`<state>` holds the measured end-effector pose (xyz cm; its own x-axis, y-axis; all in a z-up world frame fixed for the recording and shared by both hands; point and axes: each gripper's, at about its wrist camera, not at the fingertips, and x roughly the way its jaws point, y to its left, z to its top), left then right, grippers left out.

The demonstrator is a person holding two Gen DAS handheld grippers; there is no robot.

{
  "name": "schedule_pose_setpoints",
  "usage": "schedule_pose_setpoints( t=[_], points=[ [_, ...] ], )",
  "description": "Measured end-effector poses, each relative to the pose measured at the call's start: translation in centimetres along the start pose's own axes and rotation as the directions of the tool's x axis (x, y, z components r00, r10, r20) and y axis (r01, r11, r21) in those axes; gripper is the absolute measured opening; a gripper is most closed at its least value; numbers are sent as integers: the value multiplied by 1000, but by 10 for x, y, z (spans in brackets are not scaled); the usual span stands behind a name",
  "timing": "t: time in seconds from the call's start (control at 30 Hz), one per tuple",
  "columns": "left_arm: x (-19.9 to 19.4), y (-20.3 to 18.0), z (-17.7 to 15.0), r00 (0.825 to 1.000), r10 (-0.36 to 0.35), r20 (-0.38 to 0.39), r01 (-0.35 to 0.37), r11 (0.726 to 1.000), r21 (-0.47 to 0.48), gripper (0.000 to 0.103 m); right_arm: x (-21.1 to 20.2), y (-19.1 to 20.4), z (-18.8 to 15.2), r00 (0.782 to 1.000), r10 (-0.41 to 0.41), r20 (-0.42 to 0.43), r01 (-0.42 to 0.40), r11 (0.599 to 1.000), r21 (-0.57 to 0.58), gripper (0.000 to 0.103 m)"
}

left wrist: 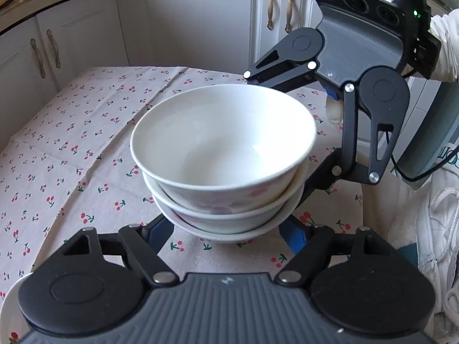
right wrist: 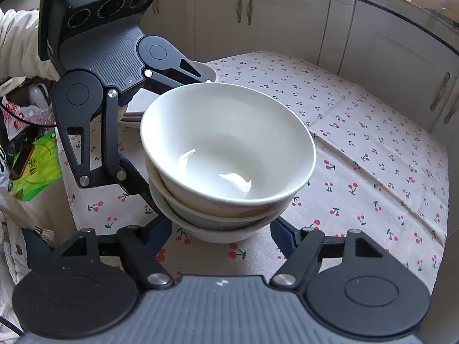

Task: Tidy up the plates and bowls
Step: 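Lift the bowl stack with both grippers and lower it onto the plate stack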

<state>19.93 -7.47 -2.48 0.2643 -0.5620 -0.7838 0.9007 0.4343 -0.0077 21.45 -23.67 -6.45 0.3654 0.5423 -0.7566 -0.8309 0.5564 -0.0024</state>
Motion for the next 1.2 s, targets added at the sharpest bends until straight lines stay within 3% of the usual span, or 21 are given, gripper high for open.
schedule_pose_setpoints(
  t=[0.5, 0.73, 1.2],
  points=[
    [-10, -10, 1, 999, 36, 19, -36, 999, 8, 79, -5, 6, 6, 999, -29, -20, 29, 1000, -4, 79],
    [-9, -10, -1, 1000, 16, 5, -16, 1000, 6, 79, -1, 10, 6, 998, -41, -37, 40, 998, -39, 79],
    [-9, 1, -2, 999, -40, -8, 40, 996, 74, 79, 3, -7, 11, 996, 71, -52, -77, 991, -112, 82]
  ],
)
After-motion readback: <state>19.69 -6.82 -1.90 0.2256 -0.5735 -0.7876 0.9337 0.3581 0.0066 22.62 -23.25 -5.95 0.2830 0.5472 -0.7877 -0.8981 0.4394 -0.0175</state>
